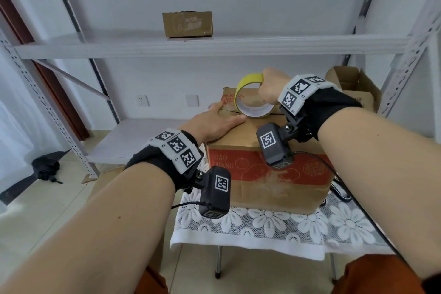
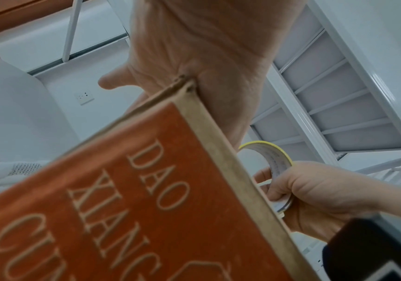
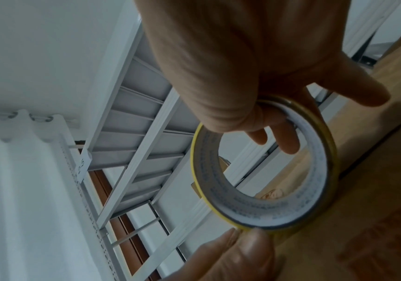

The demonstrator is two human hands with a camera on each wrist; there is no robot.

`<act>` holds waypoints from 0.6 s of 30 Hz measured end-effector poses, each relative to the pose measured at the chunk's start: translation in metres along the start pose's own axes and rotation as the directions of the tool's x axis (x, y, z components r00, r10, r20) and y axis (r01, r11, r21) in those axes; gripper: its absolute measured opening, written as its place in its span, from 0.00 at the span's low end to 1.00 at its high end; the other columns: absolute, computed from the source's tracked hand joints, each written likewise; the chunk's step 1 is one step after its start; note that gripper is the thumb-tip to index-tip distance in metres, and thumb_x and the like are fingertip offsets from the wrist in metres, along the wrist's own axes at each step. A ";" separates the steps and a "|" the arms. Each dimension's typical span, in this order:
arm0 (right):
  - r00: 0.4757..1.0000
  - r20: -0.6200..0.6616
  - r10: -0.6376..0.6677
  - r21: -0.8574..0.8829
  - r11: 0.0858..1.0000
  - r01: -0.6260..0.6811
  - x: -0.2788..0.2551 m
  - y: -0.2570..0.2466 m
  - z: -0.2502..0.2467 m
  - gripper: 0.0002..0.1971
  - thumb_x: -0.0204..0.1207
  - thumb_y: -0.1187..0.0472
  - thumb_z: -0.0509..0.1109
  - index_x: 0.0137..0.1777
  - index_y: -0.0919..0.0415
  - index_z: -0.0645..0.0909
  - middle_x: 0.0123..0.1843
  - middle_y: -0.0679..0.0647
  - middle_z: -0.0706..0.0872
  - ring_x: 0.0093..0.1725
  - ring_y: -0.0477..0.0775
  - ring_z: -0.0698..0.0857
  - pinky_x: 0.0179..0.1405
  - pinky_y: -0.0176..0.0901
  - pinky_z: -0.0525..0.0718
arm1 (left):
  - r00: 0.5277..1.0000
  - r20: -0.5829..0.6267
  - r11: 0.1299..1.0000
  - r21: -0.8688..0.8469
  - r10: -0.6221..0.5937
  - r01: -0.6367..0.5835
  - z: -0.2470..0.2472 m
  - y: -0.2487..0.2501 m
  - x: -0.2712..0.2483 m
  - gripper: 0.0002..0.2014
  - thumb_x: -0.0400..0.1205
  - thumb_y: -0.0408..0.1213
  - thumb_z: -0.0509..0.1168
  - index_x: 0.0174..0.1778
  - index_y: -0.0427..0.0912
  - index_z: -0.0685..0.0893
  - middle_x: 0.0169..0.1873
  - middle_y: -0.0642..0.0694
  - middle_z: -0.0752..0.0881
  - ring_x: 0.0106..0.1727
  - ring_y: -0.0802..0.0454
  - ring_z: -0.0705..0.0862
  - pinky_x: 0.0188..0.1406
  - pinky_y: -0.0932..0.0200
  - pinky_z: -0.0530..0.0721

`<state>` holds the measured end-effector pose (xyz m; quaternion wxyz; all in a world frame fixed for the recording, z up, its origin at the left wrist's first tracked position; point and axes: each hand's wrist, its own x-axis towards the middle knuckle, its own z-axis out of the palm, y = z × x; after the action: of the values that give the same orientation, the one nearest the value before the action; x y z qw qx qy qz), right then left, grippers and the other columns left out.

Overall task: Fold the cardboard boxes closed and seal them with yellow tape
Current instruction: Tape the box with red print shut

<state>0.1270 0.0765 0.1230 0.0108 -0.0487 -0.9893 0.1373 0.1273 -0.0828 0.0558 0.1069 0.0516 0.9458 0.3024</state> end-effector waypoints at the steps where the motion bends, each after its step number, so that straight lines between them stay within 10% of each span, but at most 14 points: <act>1: 1.000 -0.005 -0.006 -0.004 1.000 0.006 -0.001 -0.002 -0.001 0.13 0.83 0.68 0.56 0.35 0.63 0.68 0.41 0.60 0.76 0.38 0.58 0.75 0.43 0.45 0.71 | 1.000 -0.003 1.000 0.003 0.001 -0.001 0.000 0.000 -0.001 0.47 0.74 0.73 0.59 0.86 0.57 0.52 0.80 0.45 0.69 0.77 0.40 0.72 0.77 0.45 0.70; 5: 0.999 -0.044 -0.010 -0.068 0.998 0.007 -0.003 -0.004 -0.003 0.17 0.83 0.69 0.58 0.31 0.61 0.62 0.31 0.54 0.68 0.28 0.51 0.67 0.26 0.40 0.65 | 1.000 -0.015 0.999 0.039 -0.006 0.007 0.000 0.000 -0.001 0.46 0.76 0.72 0.59 0.86 0.56 0.51 0.80 0.44 0.70 0.77 0.40 0.72 0.76 0.47 0.70; 9: 0.996 -0.079 -0.047 -0.069 0.997 0.041 -0.007 0.010 -0.002 0.18 0.77 0.64 0.65 0.30 0.54 0.61 0.45 0.61 0.80 0.44 0.65 0.79 0.41 0.47 0.73 | 1.000 -0.029 0.997 0.076 -0.007 0.009 0.000 0.000 0.001 0.45 0.76 0.72 0.58 0.86 0.57 0.51 0.80 0.43 0.70 0.76 0.40 0.72 0.75 0.46 0.71; 13: 0.993 -0.120 -0.024 -0.019 1.000 0.022 -0.010 0.009 -0.004 0.07 0.79 0.68 0.62 0.56 0.68 0.76 0.50 0.63 0.82 0.53 0.65 0.83 0.43 0.47 0.72 | 0.997 -0.078 0.976 0.216 0.009 0.008 0.002 0.002 0.004 0.45 0.76 0.75 0.53 0.85 0.56 0.53 0.80 0.41 0.69 0.78 0.37 0.70 0.77 0.41 0.68; 18: 0.995 -0.085 0.057 0.053 0.997 -0.053 -0.011 0.020 -0.007 0.16 0.81 0.67 0.61 0.32 0.63 0.63 0.31 0.55 0.70 0.33 0.56 0.73 0.23 0.41 0.63 | 0.978 -0.133 0.892 0.442 0.163 -0.089 0.004 0.010 0.008 0.41 0.83 0.66 0.50 0.86 0.42 0.55 0.87 0.46 0.48 0.87 0.48 0.45 0.84 0.39 0.49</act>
<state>0.1398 0.0965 0.1247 0.0511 -0.0817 -0.9823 0.1604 0.1212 -0.0715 0.0571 -0.0065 0.1100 0.9895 0.0937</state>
